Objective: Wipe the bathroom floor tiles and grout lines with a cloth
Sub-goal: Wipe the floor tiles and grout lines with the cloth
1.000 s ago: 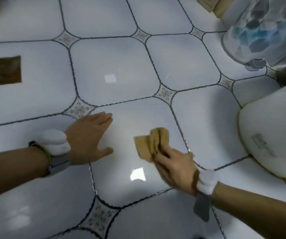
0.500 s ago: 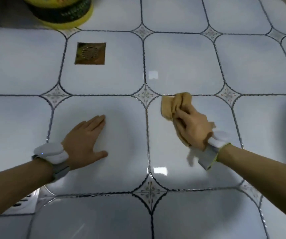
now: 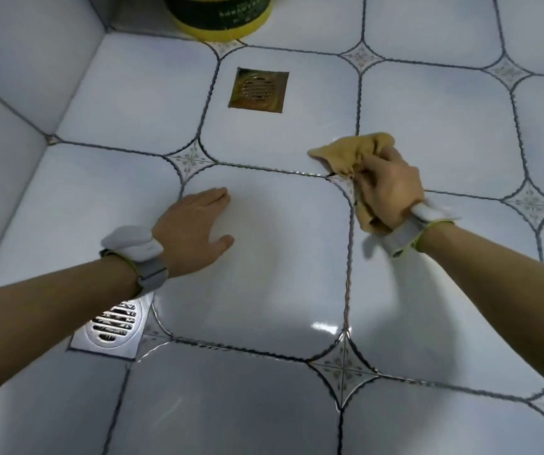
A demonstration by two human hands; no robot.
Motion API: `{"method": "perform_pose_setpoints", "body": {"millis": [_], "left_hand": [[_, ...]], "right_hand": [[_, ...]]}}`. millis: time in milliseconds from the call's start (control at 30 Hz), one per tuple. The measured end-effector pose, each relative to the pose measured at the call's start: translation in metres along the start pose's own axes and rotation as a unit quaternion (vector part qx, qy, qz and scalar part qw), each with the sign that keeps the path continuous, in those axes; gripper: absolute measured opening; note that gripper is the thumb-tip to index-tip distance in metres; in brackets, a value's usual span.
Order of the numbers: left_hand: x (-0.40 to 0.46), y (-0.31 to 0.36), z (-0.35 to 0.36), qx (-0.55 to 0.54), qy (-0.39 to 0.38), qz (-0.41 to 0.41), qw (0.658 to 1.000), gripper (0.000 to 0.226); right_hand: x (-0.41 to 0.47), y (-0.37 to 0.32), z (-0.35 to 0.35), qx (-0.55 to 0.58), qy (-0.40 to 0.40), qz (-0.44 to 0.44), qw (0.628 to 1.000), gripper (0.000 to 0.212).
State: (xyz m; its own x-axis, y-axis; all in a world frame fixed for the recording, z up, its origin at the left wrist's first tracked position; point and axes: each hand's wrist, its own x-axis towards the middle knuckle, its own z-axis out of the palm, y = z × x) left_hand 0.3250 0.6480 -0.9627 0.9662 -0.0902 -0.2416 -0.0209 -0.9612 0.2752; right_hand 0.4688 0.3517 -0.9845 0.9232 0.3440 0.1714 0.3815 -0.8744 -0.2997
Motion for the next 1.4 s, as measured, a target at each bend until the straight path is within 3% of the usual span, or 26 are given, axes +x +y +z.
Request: {"method": "perform_pose_setpoints", "body": {"millis": [100,167,300,367,467,533,633,700,800,867,900,967,1033,1067,1200,1267,1400], "left_hand": [[-0.008,-0.026,-0.01,0.003,0.013,-0.041,0.999,0.075],[-0.015,-0.041,-0.014,0.012,0.006,-0.051,0.999,0.077],[-0.024,-0.057,-0.009,0.008,-0.003,-0.065,0.998,0.077],[-0.026,-0.061,-0.005,-0.003,0.005,-0.069,0.998,0.074],[-0.033,-0.07,-0.005,-0.003,0.024,-0.084,0.996,0.071],[-0.038,-0.079,-0.007,-0.004,0.036,-0.101,0.994,0.071],[-0.043,-0.097,-0.013,-0.018,0.057,-0.148,0.987,0.069],[-0.046,-0.11,-0.017,-0.029,0.067,-0.178,0.981,0.066],[-0.046,-0.119,-0.017,-0.028,0.06,-0.19,0.98,0.062],[-0.043,-0.116,-0.015,-0.031,0.06,-0.182,0.981,0.06],[-0.04,-0.113,-0.013,-0.035,0.061,-0.173,0.983,0.059],[-0.034,-0.103,-0.009,-0.034,0.051,-0.142,0.988,0.059],[-0.031,-0.09,-0.004,-0.017,0.041,-0.099,0.994,0.059],[-0.029,-0.083,-0.002,-0.008,0.039,-0.074,0.996,0.059],[-0.016,-0.056,0.005,0.012,0.029,-0.036,0.999,0.06],[-0.005,-0.04,0.008,0.009,0.032,-0.023,0.999,0.062],[0.015,-0.01,0.014,0.004,0.033,0.013,0.999,0.064]], "right_hand": [[-0.037,-0.036,0.008,0.022,-0.021,-0.093,0.995,0.008],[-0.089,-0.068,0.016,0.036,-0.082,-0.18,0.98,0.006],[-0.157,-0.108,0.02,0.067,-0.253,-0.402,0.877,0.017],[-0.132,-0.109,0.019,0.112,-0.274,-0.37,0.881,0.017],[-0.04,-0.102,0.043,0.072,-0.099,-0.287,0.95,0.008],[0.026,-0.105,0.05,0.029,-0.035,-0.162,0.986,0.016],[0.063,-0.128,0.064,0.002,-0.012,-0.073,0.997,0.021],[0.047,-0.158,0.075,0.015,-0.031,-0.106,0.994,0.022],[-0.031,-0.207,0.089,0.075,-0.14,-0.264,0.951,0.023],[-0.098,-0.228,0.079,0.12,-0.253,-0.388,0.878,0.016],[-0.123,-0.227,0.071,0.133,-0.283,-0.435,0.844,0.014],[-0.142,-0.208,0.064,0.138,-0.296,-0.475,0.817,0.015],[-0.121,-0.182,0.062,0.146,-0.241,-0.475,0.834,0.012],[-0.1,-0.166,0.062,0.144,-0.195,-0.448,0.861,0.012],[0.006,-0.09,0.053,0.069,-0.001,-0.185,0.98,0.01],[0.026,-0.06,0.043,0.045,0.025,-0.074,0.996,0.013],[-0.05,-0.063,0.028,0.062,-0.027,-0.126,0.99,0.003]]}}
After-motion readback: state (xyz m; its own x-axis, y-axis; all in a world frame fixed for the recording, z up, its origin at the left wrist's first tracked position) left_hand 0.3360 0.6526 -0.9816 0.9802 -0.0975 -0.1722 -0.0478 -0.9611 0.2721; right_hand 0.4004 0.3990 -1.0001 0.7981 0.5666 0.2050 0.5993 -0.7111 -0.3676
